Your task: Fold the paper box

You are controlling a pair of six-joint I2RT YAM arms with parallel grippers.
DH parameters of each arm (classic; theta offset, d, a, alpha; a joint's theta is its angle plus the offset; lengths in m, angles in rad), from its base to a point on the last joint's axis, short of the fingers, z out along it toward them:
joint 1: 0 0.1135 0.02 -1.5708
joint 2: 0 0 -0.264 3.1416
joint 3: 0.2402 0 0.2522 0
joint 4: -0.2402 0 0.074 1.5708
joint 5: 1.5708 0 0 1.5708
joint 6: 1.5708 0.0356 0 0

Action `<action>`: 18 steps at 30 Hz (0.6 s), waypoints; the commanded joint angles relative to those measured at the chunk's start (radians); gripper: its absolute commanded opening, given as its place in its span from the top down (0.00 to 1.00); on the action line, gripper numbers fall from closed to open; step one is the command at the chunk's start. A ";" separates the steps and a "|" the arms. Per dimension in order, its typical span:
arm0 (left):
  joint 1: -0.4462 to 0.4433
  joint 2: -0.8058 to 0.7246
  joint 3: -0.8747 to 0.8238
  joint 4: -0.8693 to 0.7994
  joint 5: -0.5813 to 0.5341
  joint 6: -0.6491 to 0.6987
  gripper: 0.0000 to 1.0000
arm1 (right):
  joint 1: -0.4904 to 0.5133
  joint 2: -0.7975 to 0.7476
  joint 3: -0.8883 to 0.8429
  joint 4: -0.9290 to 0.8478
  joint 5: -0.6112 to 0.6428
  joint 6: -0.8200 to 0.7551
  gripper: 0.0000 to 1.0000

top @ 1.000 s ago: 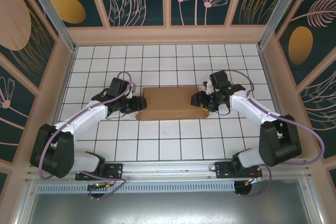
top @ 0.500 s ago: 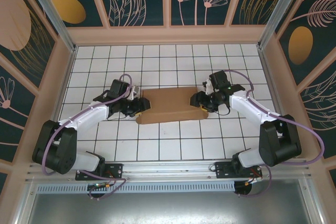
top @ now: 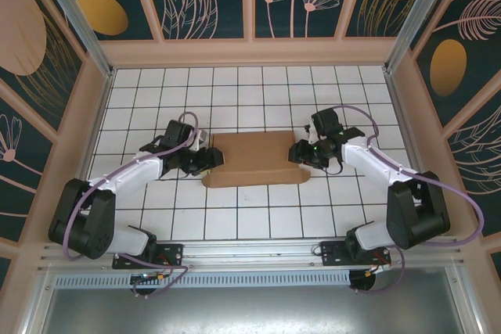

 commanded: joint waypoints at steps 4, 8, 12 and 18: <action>0.002 -0.061 0.063 -0.109 -0.144 0.101 0.33 | 0.004 -0.043 0.025 -0.024 0.063 -0.060 0.41; 0.002 -0.023 0.048 -0.096 -0.159 0.130 0.24 | 0.007 -0.010 -0.005 0.025 -0.002 -0.055 0.30; 0.001 0.036 0.029 -0.062 -0.181 0.162 0.18 | 0.005 -0.003 -0.038 0.085 -0.047 -0.035 0.24; 0.002 0.121 0.015 -0.003 -0.153 0.166 0.18 | 0.006 0.039 -0.078 0.141 -0.063 -0.020 0.23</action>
